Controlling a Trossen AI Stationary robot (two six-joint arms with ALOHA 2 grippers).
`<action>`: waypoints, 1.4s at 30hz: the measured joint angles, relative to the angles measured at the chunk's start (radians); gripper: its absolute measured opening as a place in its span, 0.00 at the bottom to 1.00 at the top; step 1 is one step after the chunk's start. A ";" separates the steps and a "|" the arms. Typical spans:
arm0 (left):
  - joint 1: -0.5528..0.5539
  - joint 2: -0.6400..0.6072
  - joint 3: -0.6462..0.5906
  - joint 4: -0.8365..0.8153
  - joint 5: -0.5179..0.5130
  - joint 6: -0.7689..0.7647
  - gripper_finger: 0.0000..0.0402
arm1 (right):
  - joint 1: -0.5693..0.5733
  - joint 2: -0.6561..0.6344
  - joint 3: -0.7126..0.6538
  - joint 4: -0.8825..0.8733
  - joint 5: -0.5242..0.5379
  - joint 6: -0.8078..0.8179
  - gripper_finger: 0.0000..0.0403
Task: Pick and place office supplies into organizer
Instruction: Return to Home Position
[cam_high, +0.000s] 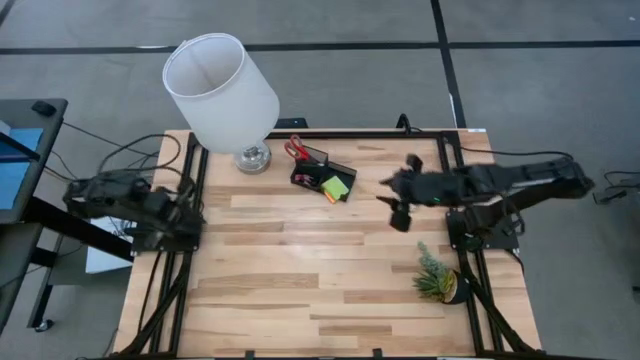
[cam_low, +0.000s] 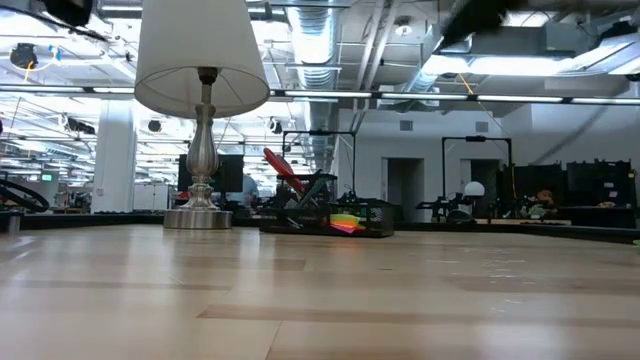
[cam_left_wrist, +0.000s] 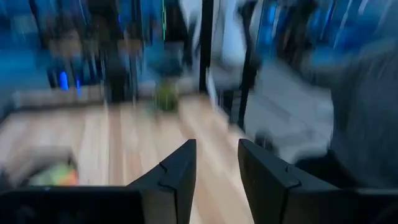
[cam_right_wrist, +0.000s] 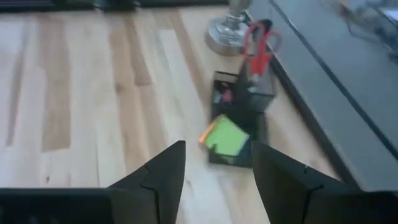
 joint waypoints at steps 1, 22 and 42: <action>0.000 -0.049 -0.015 0.035 0.001 -0.006 0.28 | 0.015 -0.066 -0.116 0.091 -0.009 -0.013 0.43; 0.001 0.053 -0.495 0.887 0.076 0.170 0.28 | 0.098 -0.555 -0.956 1.065 -0.127 -0.055 0.34; 0.001 0.051 -0.561 0.795 0.070 0.130 0.28 | 0.115 -0.554 -1.104 1.166 -0.126 0.035 0.33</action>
